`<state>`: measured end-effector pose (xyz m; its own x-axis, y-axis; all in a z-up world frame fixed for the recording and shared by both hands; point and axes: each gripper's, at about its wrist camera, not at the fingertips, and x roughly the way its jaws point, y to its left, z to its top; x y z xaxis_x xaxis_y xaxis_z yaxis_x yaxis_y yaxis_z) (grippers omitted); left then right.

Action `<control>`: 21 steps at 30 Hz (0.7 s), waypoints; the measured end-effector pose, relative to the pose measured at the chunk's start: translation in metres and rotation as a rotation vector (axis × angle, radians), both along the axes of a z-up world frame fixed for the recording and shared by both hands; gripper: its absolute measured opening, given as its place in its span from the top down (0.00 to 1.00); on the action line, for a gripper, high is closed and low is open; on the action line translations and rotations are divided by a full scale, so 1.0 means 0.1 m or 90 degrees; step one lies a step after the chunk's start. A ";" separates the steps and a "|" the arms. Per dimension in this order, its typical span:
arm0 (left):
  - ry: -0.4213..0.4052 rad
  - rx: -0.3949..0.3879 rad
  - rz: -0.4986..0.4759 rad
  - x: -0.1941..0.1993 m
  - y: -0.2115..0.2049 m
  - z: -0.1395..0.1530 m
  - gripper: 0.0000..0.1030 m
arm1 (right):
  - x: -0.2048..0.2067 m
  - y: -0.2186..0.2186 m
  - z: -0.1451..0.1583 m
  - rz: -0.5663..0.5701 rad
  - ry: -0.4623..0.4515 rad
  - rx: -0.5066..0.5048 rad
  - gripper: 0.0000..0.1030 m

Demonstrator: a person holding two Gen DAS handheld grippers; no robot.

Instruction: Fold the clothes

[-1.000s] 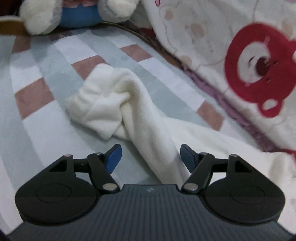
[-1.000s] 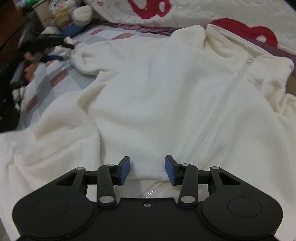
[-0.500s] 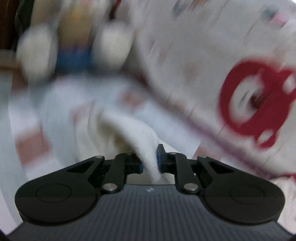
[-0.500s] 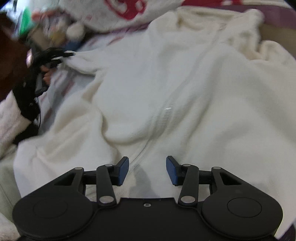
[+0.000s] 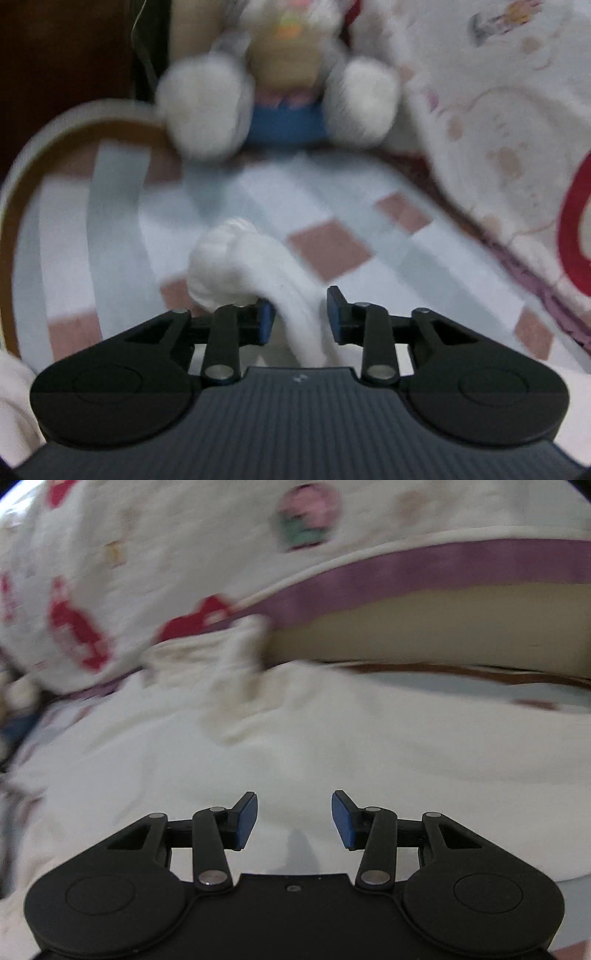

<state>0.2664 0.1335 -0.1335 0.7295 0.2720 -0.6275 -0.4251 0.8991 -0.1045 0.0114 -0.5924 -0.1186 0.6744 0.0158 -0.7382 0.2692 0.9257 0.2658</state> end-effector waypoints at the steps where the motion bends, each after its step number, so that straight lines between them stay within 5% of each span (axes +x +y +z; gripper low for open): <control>1: -0.019 0.006 -0.012 -0.02 -0.09 0.12 0.55 | -0.01 -0.09 -0.02 -0.027 0.002 -0.006 0.51; 5: -0.053 -0.012 -0.118 -0.03 -0.64 0.42 0.51 | -0.21 -0.52 -0.07 -0.141 0.005 -0.015 0.51; 13: 0.034 -0.123 -0.396 -0.20 -2.00 -0.02 0.49 | -1.02 -1.18 -0.31 -0.391 0.000 0.042 0.51; 21: 0.094 -0.086 -0.529 -0.46 -2.57 -0.40 0.49 | -1.88 -1.67 -0.51 -0.609 -0.072 0.107 0.49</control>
